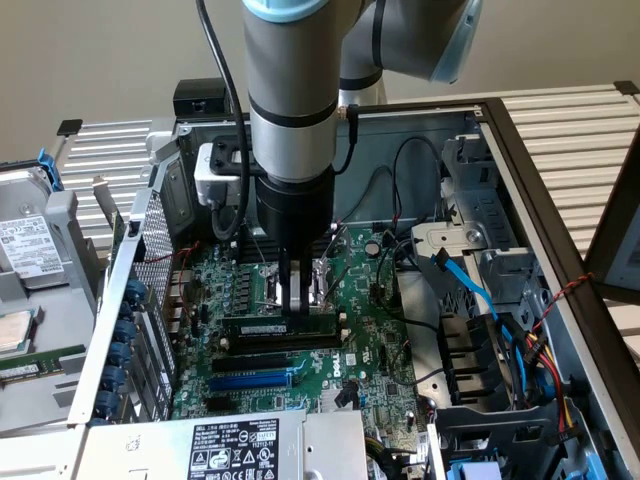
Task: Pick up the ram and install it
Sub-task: 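Insert the ram into the slot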
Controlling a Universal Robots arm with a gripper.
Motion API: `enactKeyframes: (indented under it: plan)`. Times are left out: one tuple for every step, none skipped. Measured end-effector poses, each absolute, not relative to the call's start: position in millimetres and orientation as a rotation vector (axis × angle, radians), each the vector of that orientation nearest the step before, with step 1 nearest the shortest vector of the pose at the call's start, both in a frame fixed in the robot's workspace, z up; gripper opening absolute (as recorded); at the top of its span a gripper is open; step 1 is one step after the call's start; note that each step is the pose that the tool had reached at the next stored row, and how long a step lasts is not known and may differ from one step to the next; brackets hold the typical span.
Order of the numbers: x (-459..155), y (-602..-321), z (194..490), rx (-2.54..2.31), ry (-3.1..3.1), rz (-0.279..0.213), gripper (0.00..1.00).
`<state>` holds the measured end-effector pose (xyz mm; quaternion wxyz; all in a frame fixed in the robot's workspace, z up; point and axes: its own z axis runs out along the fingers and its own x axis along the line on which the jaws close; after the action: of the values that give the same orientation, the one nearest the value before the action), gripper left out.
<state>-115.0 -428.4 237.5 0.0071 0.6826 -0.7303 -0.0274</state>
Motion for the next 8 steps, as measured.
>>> enactKeyframes:
  plan:
    - [-113.1, -428.4, 237.4, 2.135, -2.283, -0.086, 0.12]
    - [-111.8, -428.4, 237.4, 2.136, -2.283, -0.086, 0.12]
    - [-110.9, -428.4, 237.5, 2.136, -2.283, -0.086, 0.12]
    - [-110.7, -428.3, 237.3, 2.137, -2.282, -0.086, 0.12]
    - [-110.7, -428.1, 237.1, 2.14, -2.279, -0.086, 0.12]
    - [-110.7, -427.9, 236.9, 2.144, -2.275, -0.086, 0.12]
    - [-110.6, -427.8, 236.6, 2.15, -2.269, -0.086, 0.12]
    - [-110.6, -427.8, 236.5, 2.155, -2.264, -0.086, 0.12]
